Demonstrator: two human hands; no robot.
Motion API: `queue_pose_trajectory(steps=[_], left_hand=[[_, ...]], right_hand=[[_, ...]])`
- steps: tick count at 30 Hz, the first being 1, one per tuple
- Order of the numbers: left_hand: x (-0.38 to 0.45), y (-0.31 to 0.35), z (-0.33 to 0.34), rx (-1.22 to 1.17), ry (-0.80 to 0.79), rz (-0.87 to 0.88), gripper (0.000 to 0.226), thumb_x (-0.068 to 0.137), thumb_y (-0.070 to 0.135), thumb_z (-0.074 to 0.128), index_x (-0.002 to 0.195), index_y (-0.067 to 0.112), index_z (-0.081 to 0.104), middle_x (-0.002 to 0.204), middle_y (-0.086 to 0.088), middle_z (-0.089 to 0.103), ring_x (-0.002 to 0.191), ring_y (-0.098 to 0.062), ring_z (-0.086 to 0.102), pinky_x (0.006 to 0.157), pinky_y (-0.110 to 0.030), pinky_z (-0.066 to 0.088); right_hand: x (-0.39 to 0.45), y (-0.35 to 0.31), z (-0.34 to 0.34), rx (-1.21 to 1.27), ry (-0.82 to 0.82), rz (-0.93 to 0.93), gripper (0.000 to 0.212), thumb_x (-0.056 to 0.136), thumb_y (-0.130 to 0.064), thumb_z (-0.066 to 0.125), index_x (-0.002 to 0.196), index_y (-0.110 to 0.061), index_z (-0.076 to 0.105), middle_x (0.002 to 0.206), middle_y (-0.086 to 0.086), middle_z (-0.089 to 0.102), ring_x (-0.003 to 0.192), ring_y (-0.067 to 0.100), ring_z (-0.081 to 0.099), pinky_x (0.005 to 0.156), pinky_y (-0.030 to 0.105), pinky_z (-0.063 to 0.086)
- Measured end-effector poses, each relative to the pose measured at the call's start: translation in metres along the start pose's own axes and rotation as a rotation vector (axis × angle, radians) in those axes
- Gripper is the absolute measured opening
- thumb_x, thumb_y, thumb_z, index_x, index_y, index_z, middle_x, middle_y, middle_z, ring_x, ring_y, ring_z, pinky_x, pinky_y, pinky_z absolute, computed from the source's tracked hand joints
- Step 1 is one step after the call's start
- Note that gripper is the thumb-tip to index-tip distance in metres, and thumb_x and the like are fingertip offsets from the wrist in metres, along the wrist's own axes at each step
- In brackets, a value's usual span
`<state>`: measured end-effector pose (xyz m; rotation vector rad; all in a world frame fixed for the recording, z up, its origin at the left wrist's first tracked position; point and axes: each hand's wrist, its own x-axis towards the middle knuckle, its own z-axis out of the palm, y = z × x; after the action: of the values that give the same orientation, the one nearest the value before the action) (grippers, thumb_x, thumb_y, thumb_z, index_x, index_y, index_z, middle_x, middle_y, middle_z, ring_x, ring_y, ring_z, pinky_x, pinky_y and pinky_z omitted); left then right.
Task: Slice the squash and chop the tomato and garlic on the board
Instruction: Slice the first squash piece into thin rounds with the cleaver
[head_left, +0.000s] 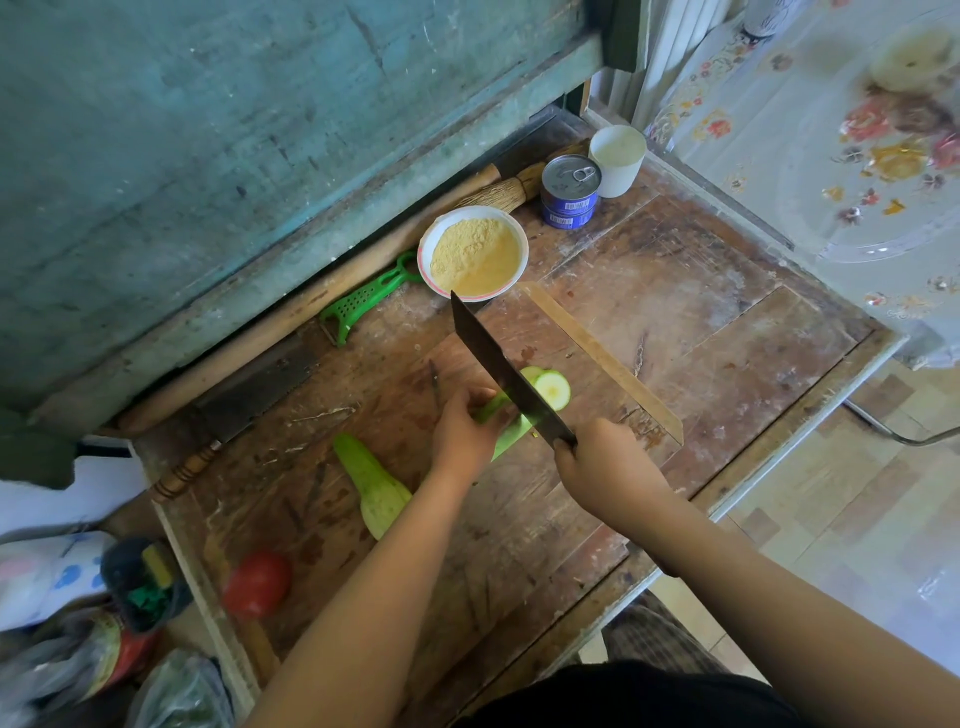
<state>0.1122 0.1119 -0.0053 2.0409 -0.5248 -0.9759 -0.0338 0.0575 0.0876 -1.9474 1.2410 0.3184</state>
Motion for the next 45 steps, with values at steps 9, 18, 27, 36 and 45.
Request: queue_pose_trajectory(steps=[9, 18, 27, 36, 45], left_hand=[[0.0, 0.0, 0.0, -0.015, 0.007, -0.002, 0.024, 0.077, 0.027, 0.076, 0.081, 0.029, 0.053, 0.086, 0.009, 0.062, 0.086, -0.016, 0.059, 0.085, -0.041, 0.051], [0.0, 0.002, -0.002, 0.015, -0.003, -0.024, 0.021, 0.08, 0.031, 0.073, 0.087, 0.027, 0.054, 0.09, 0.006, 0.062, 0.085, -0.017, 0.058, 0.082, -0.042, 0.049], [0.0, 0.001, -0.003, 0.021, 0.007, -0.026, 0.022, 0.079, 0.034, 0.073, 0.083, 0.032, 0.052, 0.094, 0.006, 0.063, 0.09, -0.017, 0.06, 0.079, -0.035, 0.048], [-0.002, 0.006, -0.004, 0.062, 0.001, -0.017, 0.024, 0.081, 0.031, 0.072, 0.097, 0.024, 0.055, 0.096, 0.014, 0.057, 0.093, -0.008, 0.054, 0.078, -0.025, 0.04], [-0.003, 0.008, -0.009, 0.065, -0.073, -0.026, 0.021, 0.085, 0.031, 0.069, 0.098, 0.024, 0.054, 0.102, 0.011, 0.058, 0.094, -0.008, 0.054, 0.078, -0.026, 0.041]], right_hand=[[0.001, -0.006, 0.004, -0.066, 0.0, 0.012, 0.035, 0.098, -0.02, 0.038, 0.063, -0.014, 0.04, 0.06, 0.004, 0.044, 0.049, 0.019, 0.04, 0.044, 0.025, 0.029], [0.01, -0.007, 0.005, -0.083, -0.019, 0.039, 0.038, 0.098, -0.022, 0.039, 0.061, -0.016, 0.034, 0.06, 0.003, 0.041, 0.049, 0.018, 0.039, 0.044, 0.025, 0.027], [0.02, -0.006, 0.012, -0.064, -0.031, 0.059, 0.037, 0.098, -0.022, 0.04, 0.062, -0.015, 0.035, 0.065, 0.004, 0.043, 0.056, 0.023, 0.045, 0.048, 0.026, 0.031], [0.032, 0.005, 0.023, -0.012, -0.065, 0.116, 0.037, 0.098, -0.022, 0.041, 0.063, -0.013, 0.041, 0.062, 0.004, 0.046, 0.049, 0.017, 0.043, 0.043, 0.025, 0.03], [0.011, 0.006, 0.004, -0.002, -0.006, 0.007, 0.035, 0.099, -0.022, 0.041, 0.066, -0.013, 0.047, 0.055, 0.001, 0.043, 0.044, 0.016, 0.04, 0.041, 0.024, 0.029]])
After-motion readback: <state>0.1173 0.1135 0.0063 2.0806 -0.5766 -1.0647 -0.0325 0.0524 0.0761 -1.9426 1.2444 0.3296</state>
